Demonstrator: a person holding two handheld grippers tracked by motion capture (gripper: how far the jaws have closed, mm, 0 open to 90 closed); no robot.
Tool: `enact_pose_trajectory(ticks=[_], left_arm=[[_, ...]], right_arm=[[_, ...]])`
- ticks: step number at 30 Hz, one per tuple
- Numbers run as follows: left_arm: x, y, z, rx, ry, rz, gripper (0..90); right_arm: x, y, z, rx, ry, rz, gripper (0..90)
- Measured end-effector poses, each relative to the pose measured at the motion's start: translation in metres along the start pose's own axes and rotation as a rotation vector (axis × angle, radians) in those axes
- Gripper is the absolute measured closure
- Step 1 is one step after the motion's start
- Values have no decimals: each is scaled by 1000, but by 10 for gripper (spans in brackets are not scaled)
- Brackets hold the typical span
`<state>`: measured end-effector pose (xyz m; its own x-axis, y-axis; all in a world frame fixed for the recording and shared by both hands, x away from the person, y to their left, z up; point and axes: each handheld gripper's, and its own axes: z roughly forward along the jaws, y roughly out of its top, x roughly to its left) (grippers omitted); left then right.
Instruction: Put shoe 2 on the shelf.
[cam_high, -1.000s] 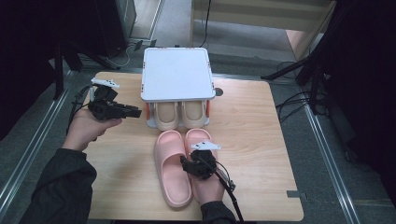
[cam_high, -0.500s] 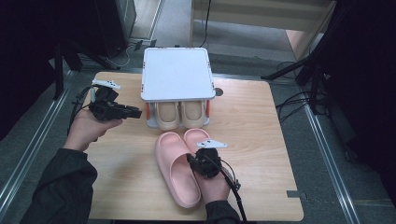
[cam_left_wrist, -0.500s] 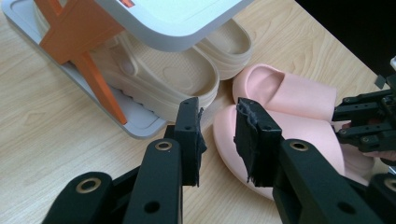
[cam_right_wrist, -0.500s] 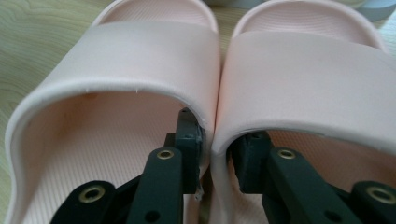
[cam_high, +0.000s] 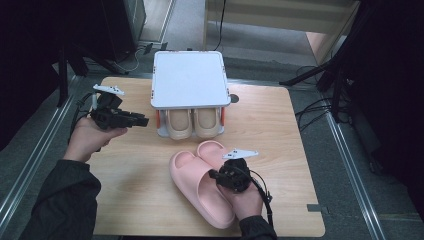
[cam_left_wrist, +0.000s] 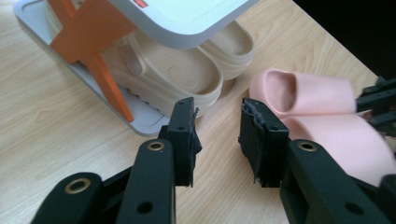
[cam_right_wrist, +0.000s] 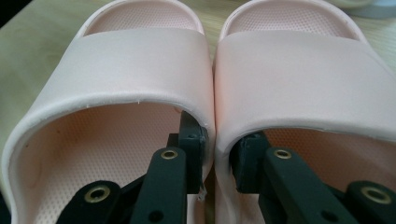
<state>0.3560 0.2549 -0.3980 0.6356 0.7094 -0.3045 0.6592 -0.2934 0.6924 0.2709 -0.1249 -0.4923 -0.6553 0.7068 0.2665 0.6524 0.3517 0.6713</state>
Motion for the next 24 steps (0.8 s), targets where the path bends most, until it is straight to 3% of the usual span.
enact_pose_trajectory(ticks=[4, 5, 8, 12, 16, 19, 24], left_arm=[[2, -2, -1, 0, 15, -14, 589], [2, -2, -1, 0, 15, -14, 572], [3, -6, -2, 3, 26, -11, 528], [4, -12, -5, -3, 30, -16, 463], [5, -22, -9, 1, 52, -27, 434], [7, -30, -14, -4, 70, -46, 407], [9, -45, -20, -6, 92, -65, 400]], right_arm=[[3, 4, -5, 24, 37, -95, 775], [3, 4, -5, 24, 37, -95, 775], [3, 11, -4, 52, 122, -173, 772], [6, 17, -2, 55, 175, -267, 773], [4, 25, 6, 63, 251, -284, 772], [7, 32, 12, 83, 275, -334, 772], [10, 45, 18, 108, 332, -375, 772]])
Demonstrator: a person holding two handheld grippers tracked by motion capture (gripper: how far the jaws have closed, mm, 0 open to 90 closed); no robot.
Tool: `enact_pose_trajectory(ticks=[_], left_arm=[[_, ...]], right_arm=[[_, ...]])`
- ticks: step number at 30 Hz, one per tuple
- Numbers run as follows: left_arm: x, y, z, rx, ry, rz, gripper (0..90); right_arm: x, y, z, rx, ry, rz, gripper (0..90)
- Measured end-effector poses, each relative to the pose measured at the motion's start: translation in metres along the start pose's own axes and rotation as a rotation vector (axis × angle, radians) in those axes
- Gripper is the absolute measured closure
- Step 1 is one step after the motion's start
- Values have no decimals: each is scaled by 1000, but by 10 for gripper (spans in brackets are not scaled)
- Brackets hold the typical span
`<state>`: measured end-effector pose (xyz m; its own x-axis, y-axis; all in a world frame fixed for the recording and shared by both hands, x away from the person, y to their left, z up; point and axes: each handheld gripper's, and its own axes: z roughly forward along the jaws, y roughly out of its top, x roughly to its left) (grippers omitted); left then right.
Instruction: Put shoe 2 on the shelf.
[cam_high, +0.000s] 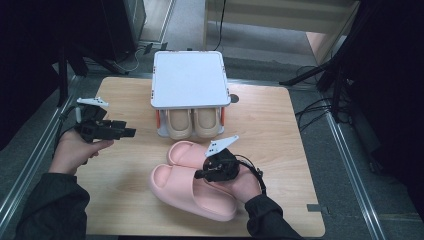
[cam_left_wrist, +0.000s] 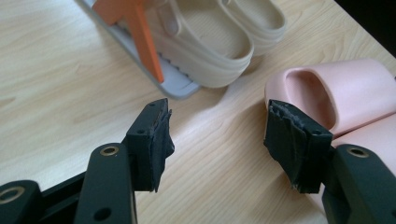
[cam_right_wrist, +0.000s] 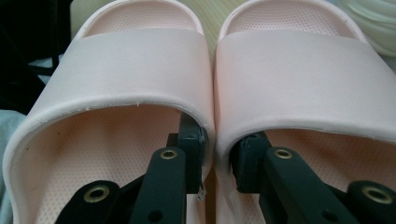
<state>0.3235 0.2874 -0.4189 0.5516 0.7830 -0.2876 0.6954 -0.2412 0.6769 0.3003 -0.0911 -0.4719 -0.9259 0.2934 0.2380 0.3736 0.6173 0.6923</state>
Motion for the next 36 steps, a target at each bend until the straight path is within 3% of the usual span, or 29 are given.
enact_pose_trajectory(ticks=[7, 15, 18, 28, 32, 36], left_arm=[[1, -16, -4, 0, 21, -16, 377], [4, -29, 0, 5, 47, -26, 359], [6, -30, 3, 12, 33, -41, 354], [5, -31, 6, 16, 23, -34, 346], [5, -30, 8, 38, -23, -50, 334], [0, -28, 9, 32, -15, -27, 334]], right_arm=[[-2, 18, -2, 16, 52, -56, 771], [-10, 42, -19, 18, 113, -102, 768], [-11, 52, -27, 14, 109, -121, 767], [-20, 84, -51, 2, 113, -160, 766], [-23, 94, -56, -7, 107, -165, 765], [-26, 105, -63, -24, 89, -165, 765]])
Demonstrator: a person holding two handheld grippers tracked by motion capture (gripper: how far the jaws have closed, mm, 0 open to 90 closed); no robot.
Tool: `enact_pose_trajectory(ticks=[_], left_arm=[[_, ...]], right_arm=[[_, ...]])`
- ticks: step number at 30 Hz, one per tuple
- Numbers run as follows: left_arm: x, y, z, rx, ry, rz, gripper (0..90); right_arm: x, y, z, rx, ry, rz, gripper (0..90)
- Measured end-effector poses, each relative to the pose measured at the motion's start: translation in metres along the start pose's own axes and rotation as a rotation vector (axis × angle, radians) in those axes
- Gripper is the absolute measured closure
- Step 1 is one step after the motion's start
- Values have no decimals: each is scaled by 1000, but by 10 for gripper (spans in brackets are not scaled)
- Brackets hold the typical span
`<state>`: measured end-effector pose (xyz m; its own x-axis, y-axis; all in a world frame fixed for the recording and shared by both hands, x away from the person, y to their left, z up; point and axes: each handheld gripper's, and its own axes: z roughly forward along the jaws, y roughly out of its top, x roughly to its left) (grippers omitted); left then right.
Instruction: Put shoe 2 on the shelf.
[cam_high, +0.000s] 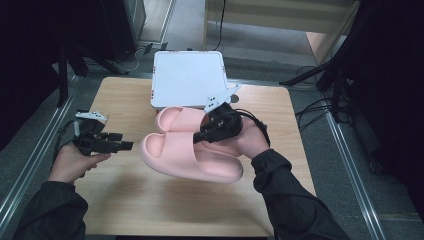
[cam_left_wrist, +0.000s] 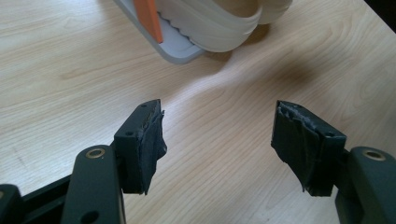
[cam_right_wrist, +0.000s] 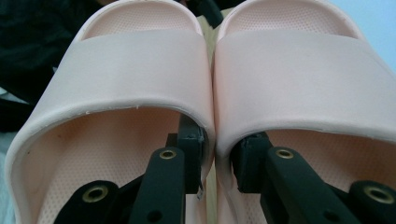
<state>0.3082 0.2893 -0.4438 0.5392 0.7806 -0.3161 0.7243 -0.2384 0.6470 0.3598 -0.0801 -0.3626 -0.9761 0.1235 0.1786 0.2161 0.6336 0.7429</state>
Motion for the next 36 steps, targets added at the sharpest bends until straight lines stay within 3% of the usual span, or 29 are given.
enact_pose_trajectory(ticks=[8, 14, 21, 24, 26, 27, 28, 32, 36], left_arm=[[0, 1, 1, -7, 17, 4, 335], [1, 1, 3, -2, 5, 3, 336], [2, 3, 4, -8, 4, 4, 338], [2, 6, 9, -31, -19, 7, 343], [1, 8, 13, -20, -22, 14, 343], [1, 8, 13, -20, -22, 14, 344], [1, 10, 17, -9, -20, 21, 345], [0, 14, 24, 6, -17, 41, 347], [-3, 20, 33, -4, -51, 58, 355]], right_arm=[[-10, 24, -14, 1, -25, -3, 764], [-22, 46, -28, -15, -79, 8, 764], [-34, 66, -33, -5, -151, 59, 764], [-43, 78, -32, -11, -236, 132, 765], [-46, 84, -30, -10, -284, 173, 765], [-46, 84, -30, -10, -284, 173, 765], [-51, 90, -26, -11, -343, 227, 765], [-63, 98, -20, -27, -418, 307, 765], [-75, 106, -10, -42, -522, 374, 766]])
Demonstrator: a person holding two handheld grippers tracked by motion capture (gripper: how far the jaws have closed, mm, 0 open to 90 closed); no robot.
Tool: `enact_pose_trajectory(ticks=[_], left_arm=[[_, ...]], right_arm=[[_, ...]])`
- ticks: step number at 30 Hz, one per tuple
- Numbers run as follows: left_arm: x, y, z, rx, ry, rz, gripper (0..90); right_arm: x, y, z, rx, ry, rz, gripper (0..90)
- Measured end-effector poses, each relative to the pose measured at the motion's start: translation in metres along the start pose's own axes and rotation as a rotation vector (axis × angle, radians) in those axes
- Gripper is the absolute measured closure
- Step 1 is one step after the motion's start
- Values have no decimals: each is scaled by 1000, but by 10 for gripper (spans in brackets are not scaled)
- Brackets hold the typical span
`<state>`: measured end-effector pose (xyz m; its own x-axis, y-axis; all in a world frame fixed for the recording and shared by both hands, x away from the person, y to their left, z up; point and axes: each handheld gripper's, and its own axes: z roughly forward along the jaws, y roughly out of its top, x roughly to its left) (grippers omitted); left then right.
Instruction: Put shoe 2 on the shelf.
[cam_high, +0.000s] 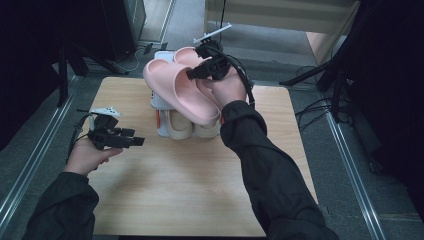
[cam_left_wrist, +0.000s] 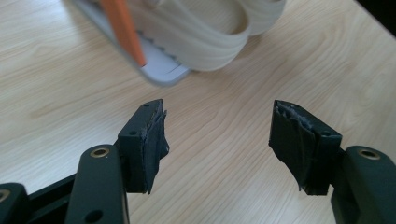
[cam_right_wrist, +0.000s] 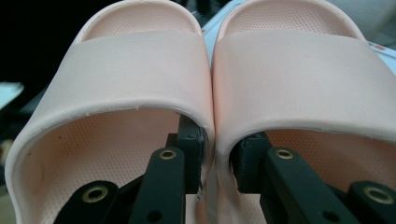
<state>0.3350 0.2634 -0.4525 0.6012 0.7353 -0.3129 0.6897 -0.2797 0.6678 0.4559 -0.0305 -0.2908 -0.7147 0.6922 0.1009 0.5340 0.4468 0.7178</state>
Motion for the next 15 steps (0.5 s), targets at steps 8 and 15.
enact_pose_trajectory(ticks=[8, 15], left_arm=[[-4, 8, 15, 42, -26, 41, 356], [-7, 15, 20, 42, -54, 56, 359]], right_arm=[[0, 17, 33, 8, -175, 134, 762], [-2, 27, 55, 8, -260, 214, 762]])
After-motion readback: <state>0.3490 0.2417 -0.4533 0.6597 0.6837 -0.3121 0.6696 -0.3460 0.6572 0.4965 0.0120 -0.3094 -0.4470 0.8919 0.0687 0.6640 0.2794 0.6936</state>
